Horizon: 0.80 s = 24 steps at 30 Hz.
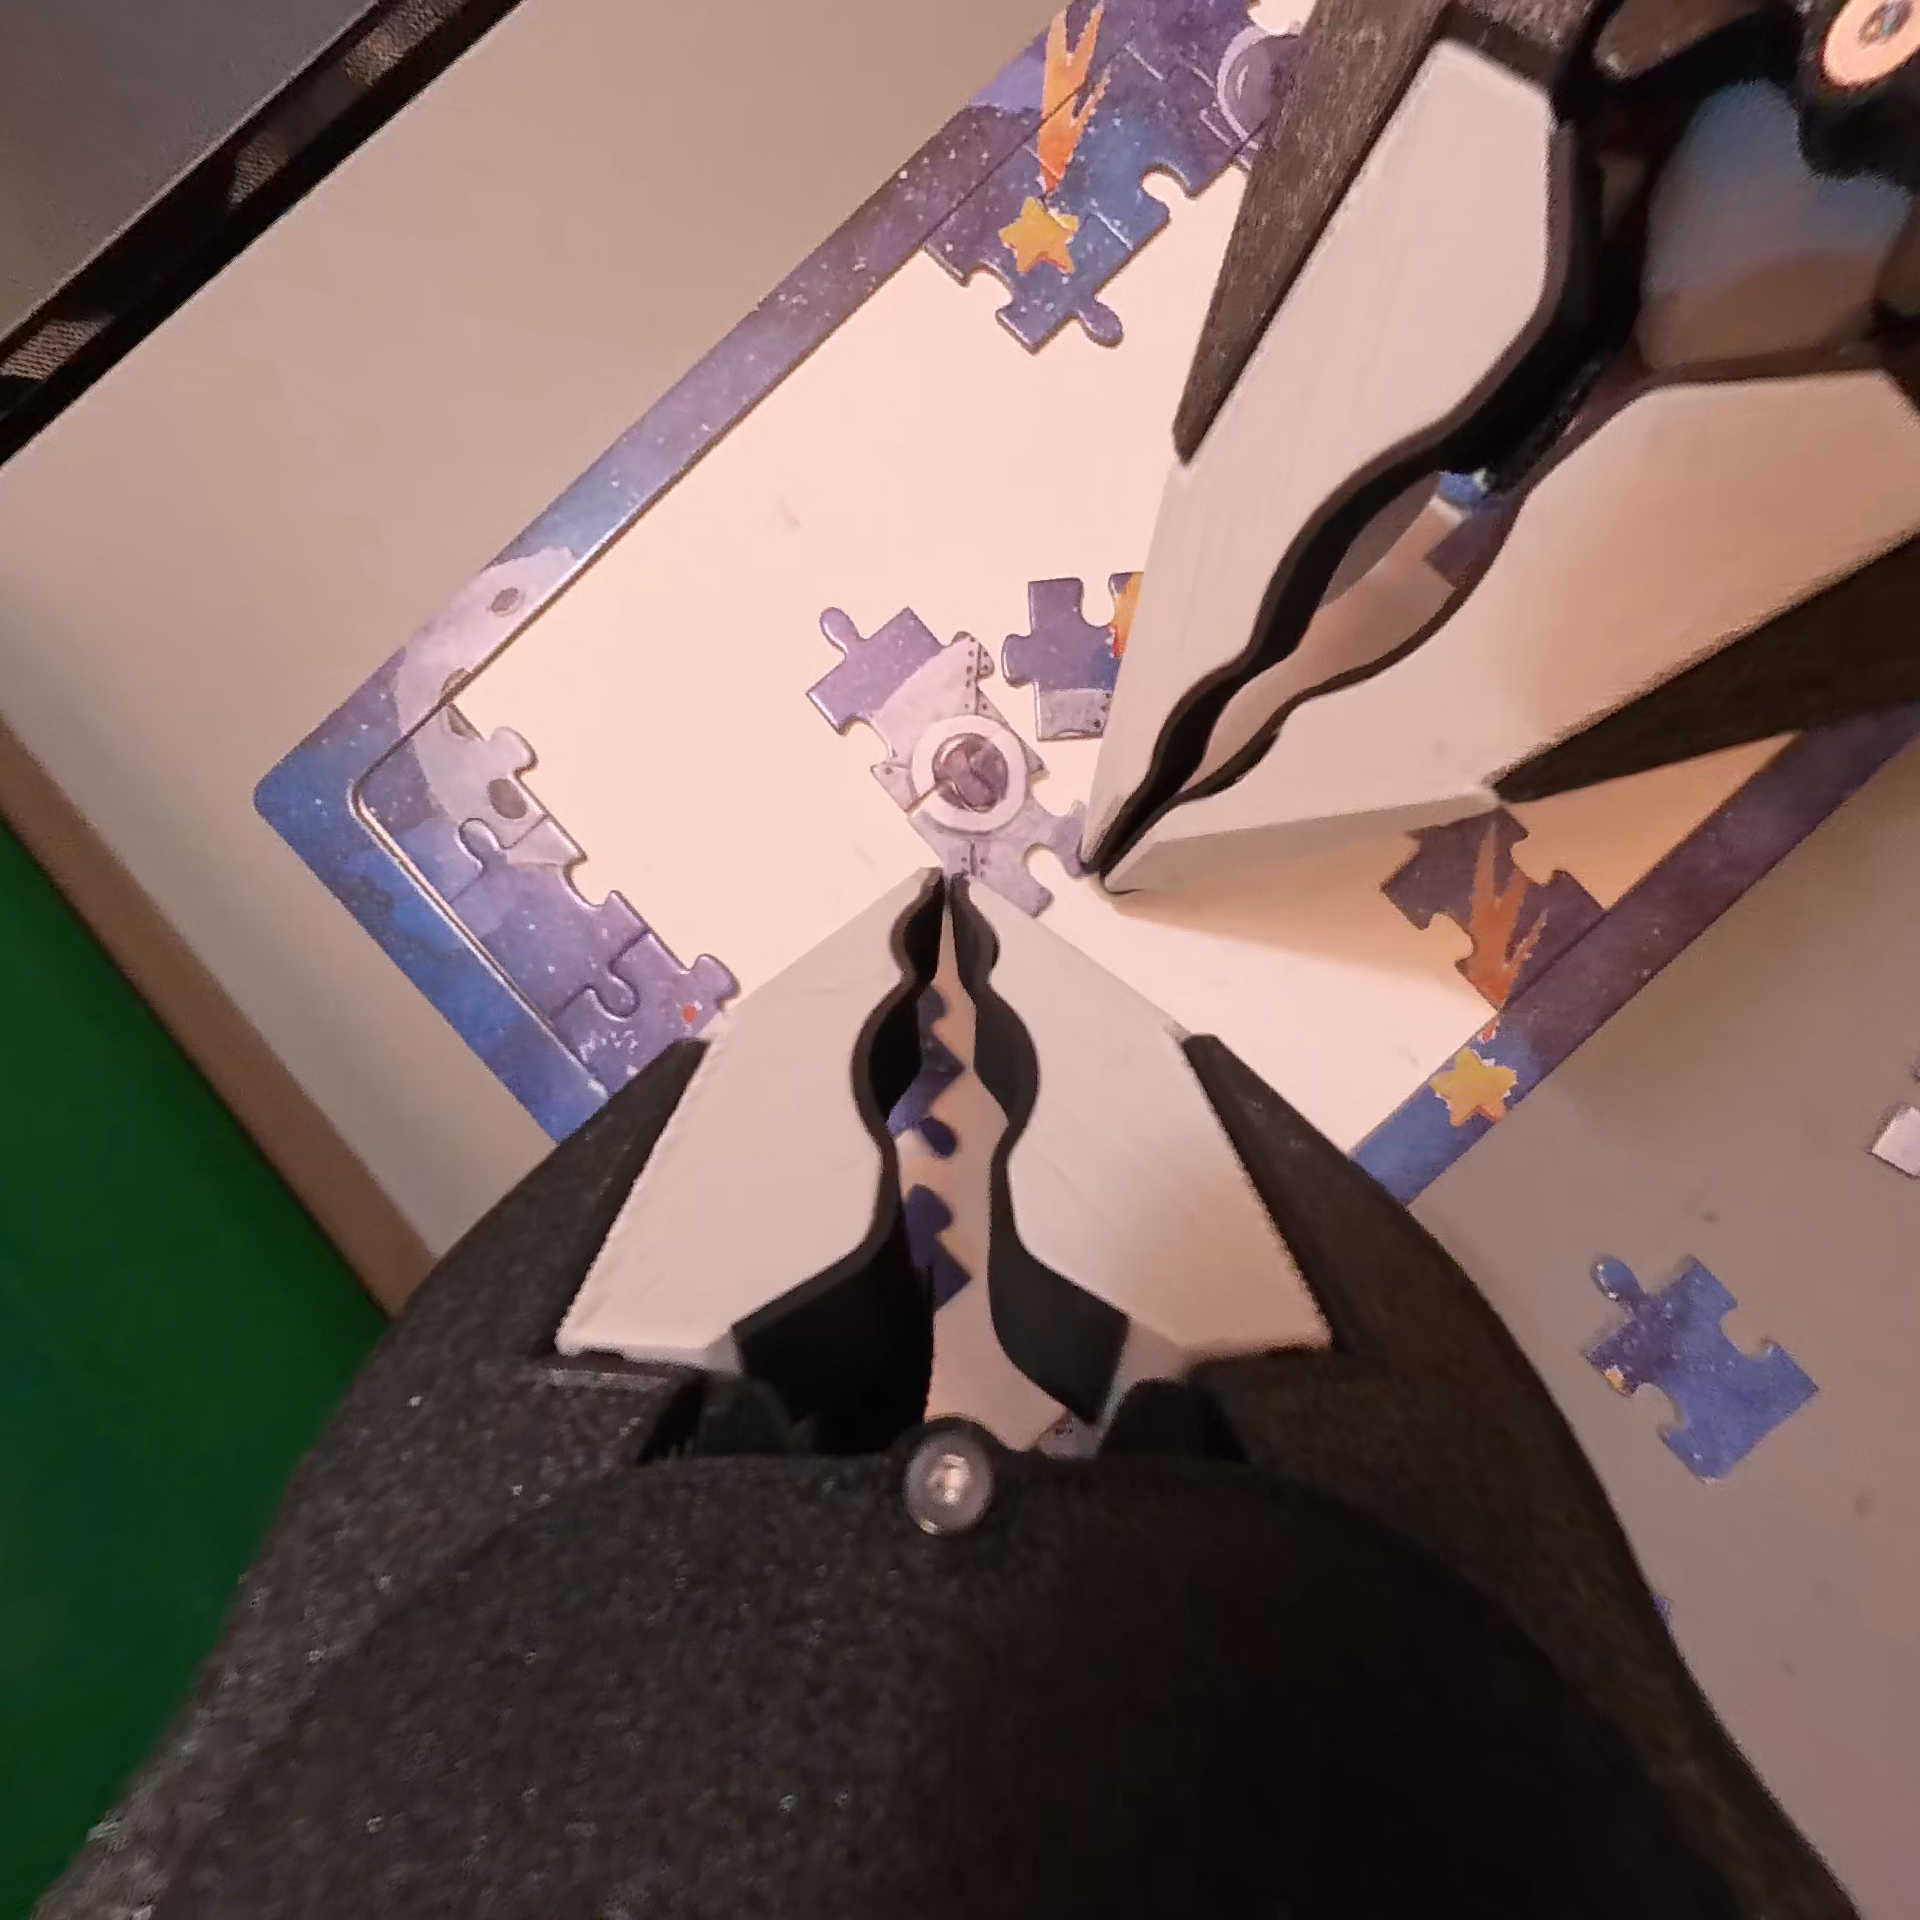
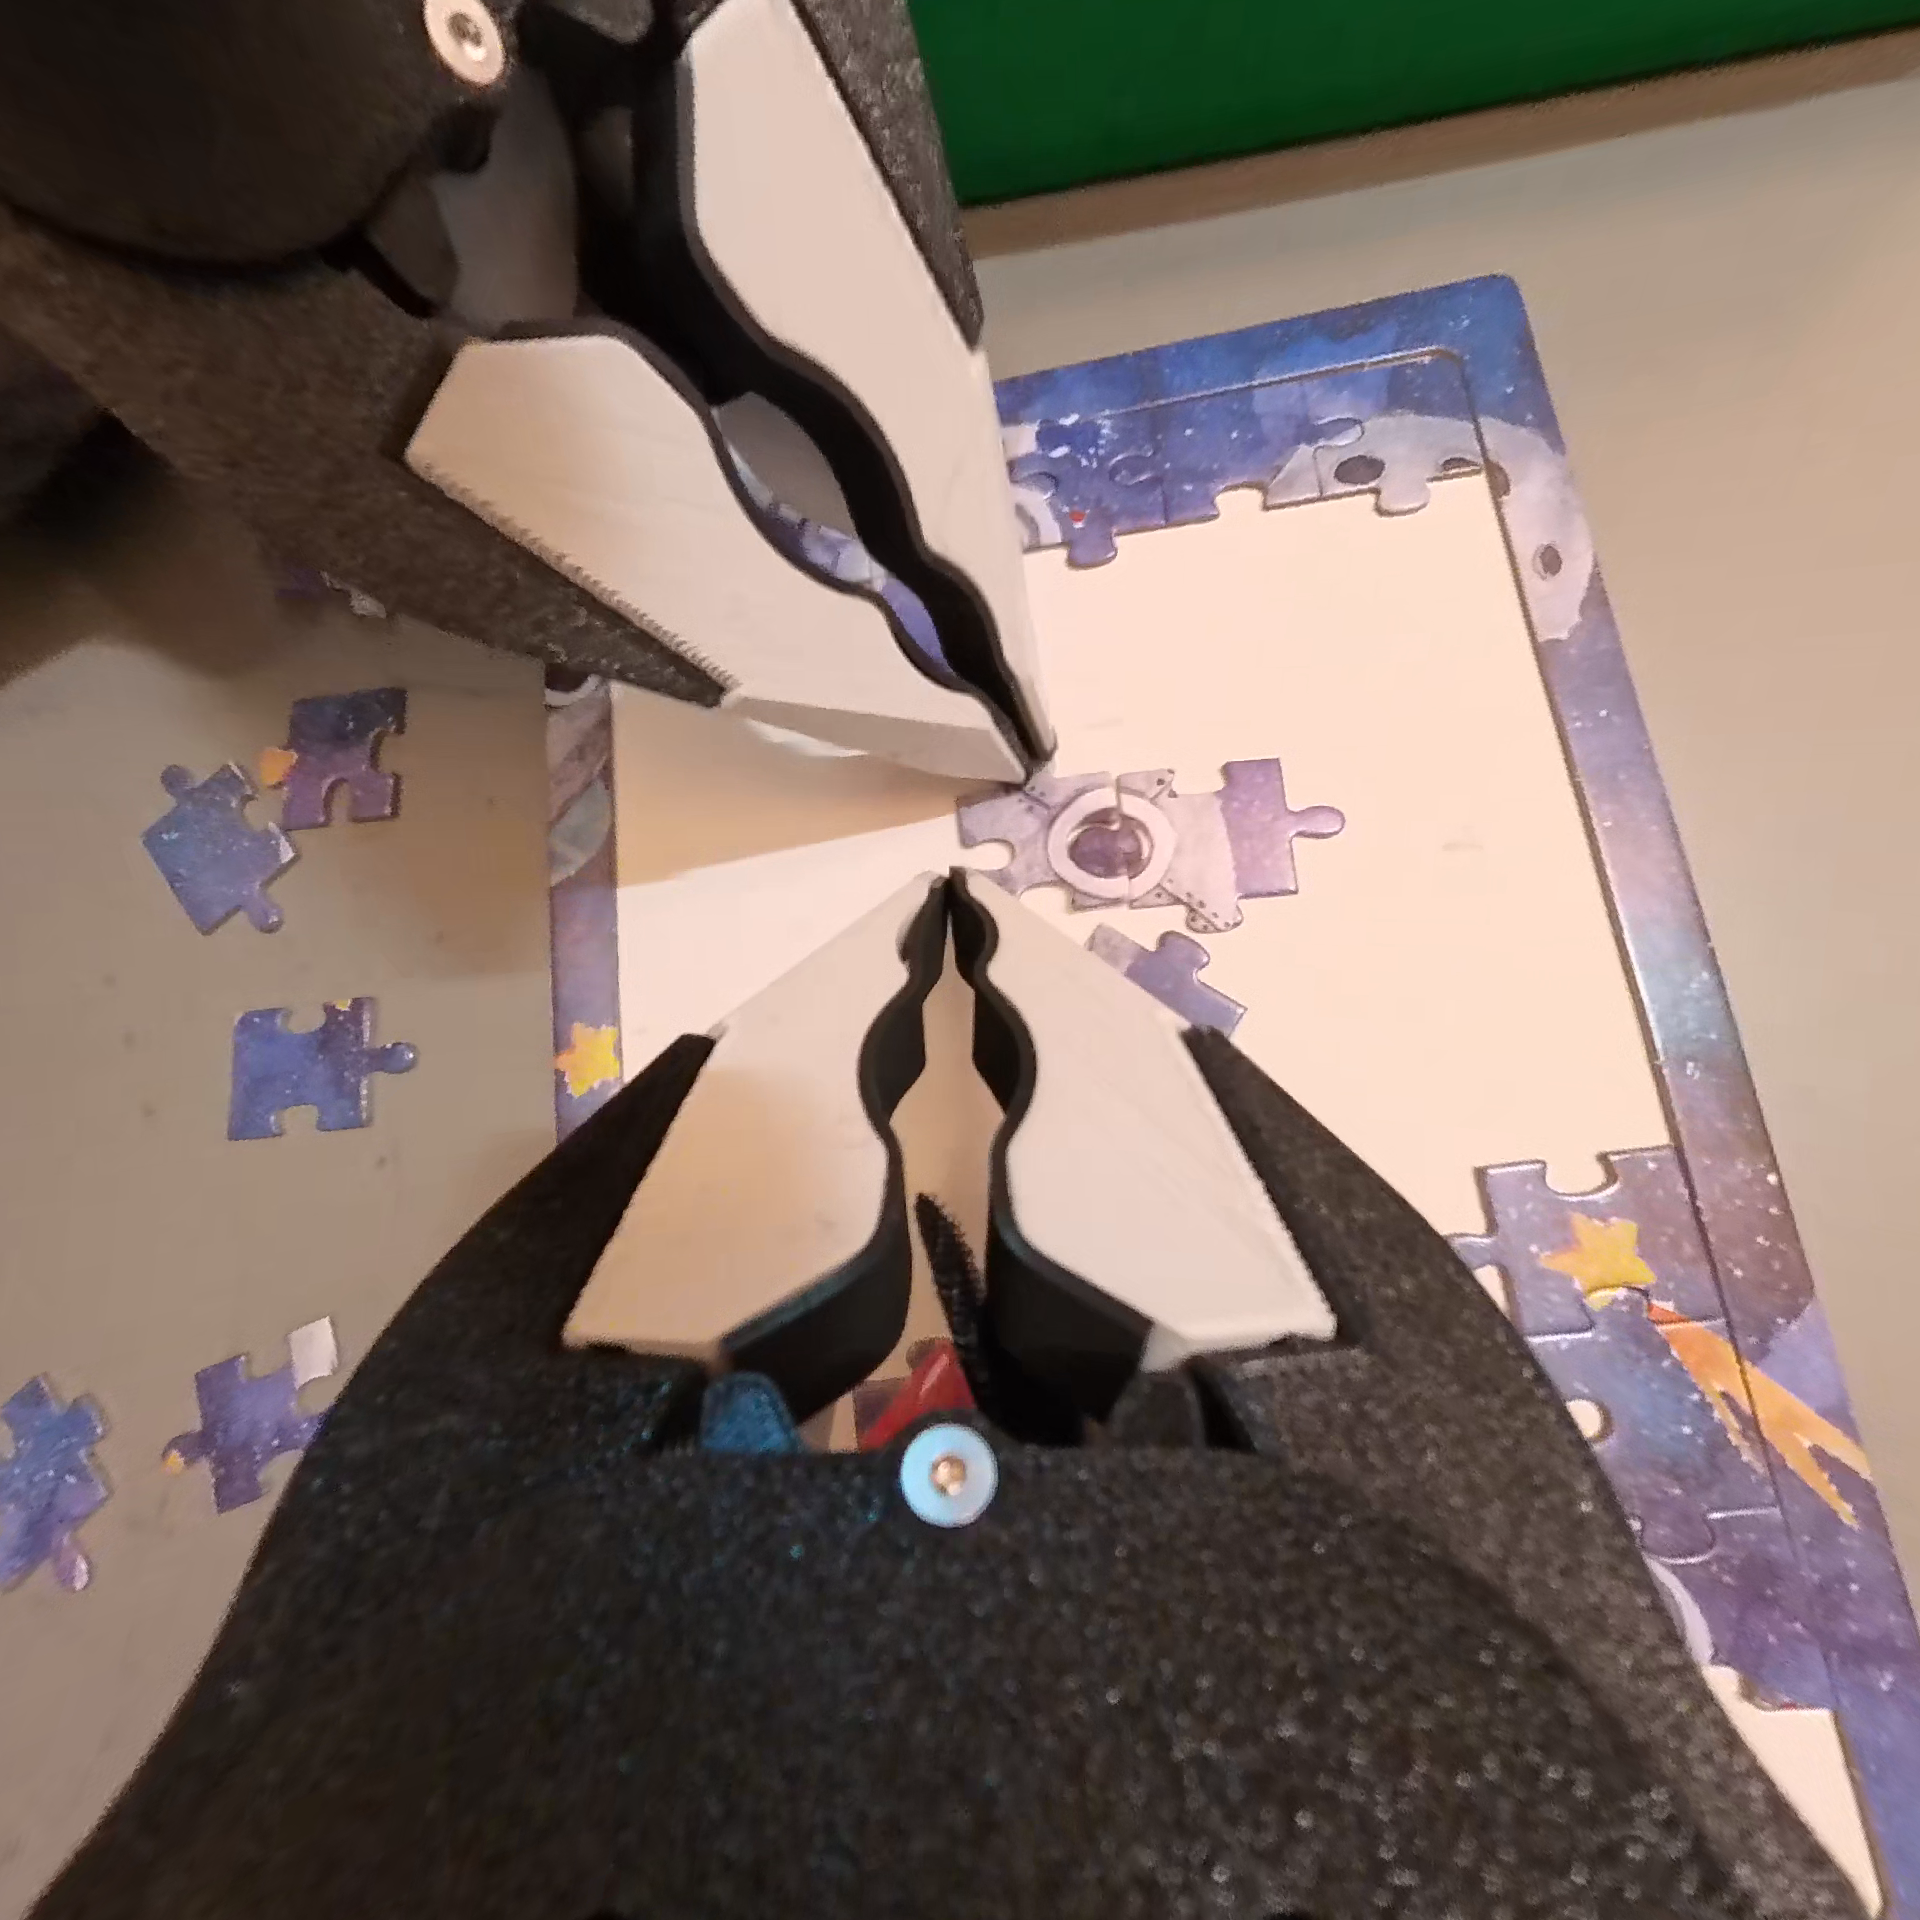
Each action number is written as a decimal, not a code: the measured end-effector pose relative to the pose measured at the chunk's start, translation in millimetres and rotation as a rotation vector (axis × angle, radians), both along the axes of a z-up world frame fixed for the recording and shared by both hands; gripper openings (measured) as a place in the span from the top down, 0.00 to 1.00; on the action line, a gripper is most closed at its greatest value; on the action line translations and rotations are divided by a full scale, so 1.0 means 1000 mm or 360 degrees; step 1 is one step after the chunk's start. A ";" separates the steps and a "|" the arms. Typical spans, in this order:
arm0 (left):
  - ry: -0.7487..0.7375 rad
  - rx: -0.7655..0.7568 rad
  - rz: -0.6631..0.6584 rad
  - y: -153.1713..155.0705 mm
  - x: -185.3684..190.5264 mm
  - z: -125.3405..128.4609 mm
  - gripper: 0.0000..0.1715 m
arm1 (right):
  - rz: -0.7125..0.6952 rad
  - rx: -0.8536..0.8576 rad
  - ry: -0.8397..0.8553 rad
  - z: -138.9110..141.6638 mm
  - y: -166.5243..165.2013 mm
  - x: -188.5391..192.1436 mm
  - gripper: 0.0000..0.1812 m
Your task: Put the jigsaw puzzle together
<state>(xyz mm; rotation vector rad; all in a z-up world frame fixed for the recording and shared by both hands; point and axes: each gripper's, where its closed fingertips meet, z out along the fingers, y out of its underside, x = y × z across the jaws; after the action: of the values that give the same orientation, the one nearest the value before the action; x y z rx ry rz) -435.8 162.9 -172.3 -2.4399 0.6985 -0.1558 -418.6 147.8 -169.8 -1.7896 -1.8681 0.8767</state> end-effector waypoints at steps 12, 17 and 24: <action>-0.0079 0.0005 0.0016 0.003 0.004 0.000 0.99 | -0.0125 0.0033 0.0055 0.009 0.019 -0.011 1.00; -0.0075 0.0023 0.0034 0.004 0.005 0.001 0.99 | -0.0136 0.0059 -0.0040 -0.001 0.025 -0.009 1.00; -0.0117 0.0036 0.0045 0.003 0.005 0.003 0.99 | -0.0281 0.0013 0.0070 0.013 0.049 -0.006 1.00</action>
<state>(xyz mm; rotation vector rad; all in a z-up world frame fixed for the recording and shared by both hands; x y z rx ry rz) -431.0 165.6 -168.8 -2.4085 0.6295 -0.2240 -424.9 196.7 -156.5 -1.8813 -1.6546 0.8348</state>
